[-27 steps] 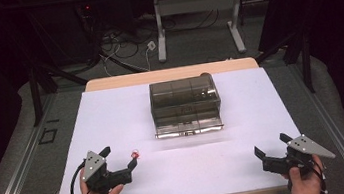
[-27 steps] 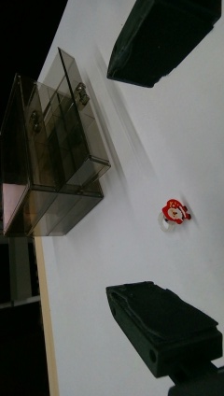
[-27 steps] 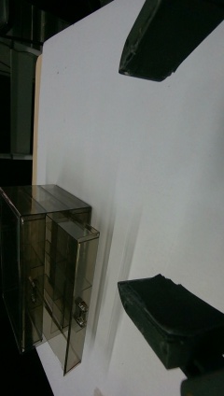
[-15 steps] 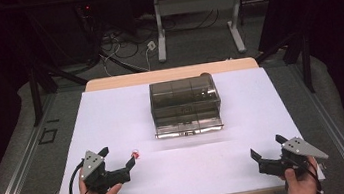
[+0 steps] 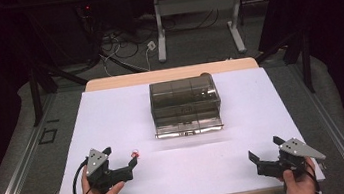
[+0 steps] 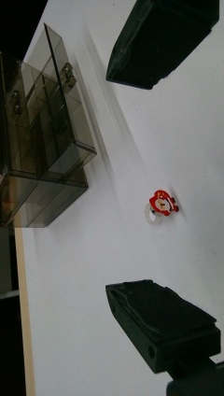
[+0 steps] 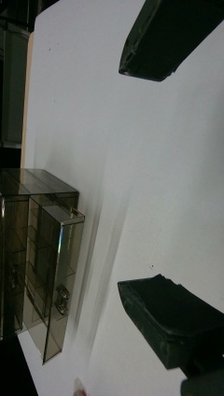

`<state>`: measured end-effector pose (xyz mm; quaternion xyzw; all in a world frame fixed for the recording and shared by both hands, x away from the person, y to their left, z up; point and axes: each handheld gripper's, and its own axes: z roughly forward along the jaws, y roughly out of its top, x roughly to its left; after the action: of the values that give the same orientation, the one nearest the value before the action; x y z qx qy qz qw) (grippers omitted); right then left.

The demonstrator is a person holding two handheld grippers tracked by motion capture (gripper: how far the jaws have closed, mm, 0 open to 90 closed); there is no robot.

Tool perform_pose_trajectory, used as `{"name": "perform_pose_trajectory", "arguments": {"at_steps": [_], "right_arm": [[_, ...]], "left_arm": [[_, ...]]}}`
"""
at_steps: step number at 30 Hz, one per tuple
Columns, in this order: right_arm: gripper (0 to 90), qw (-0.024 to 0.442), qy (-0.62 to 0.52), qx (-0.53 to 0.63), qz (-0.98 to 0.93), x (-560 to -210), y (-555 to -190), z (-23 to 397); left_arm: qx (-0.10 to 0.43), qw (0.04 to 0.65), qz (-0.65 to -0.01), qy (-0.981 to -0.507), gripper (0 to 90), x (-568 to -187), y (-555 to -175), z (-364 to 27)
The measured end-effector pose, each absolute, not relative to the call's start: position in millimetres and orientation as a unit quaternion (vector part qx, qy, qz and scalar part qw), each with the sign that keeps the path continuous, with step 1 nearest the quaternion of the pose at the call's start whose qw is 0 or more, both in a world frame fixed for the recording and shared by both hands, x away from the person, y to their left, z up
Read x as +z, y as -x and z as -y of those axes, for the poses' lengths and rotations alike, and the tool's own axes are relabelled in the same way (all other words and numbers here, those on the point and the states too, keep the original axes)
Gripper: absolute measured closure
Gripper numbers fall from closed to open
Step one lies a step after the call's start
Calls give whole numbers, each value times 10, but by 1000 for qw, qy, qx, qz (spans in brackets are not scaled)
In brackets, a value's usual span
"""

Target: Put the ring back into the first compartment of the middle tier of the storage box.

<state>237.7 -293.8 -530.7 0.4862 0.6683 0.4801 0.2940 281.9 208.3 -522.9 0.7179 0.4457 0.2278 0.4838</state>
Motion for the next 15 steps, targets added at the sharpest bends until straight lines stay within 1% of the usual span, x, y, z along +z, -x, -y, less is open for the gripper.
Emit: {"name": "perform_pose_trajectory", "arguments": {"at_steps": [3, 4, 5, 9, 15], "right_arm": [[0, 288, -489, 475, -672, -5312, -2380, 2943], [0, 293, -489, 480, -667, -5324, -2390, 2937], [0, 286, -491, 477, -671, -5325, -2391, 2934], [0, 285, -488, 477, -673, -5330, -2396, 2936], [0, 284, -490, 478, -671, -5336, -2399, 2938]], "left_arm": [[227, 476, -445, -724, 17, -5245, -2851, -2057], [225, 474, -447, -724, 17, -5253, -2858, -2048], [223, 475, -448, -724, 18, -5261, -2864, -2040], [205, 476, -454, -725, 27, -5271, -2896, -2022], [193, 472, -460, -727, 39, -5264, -2941, -1992]]}}
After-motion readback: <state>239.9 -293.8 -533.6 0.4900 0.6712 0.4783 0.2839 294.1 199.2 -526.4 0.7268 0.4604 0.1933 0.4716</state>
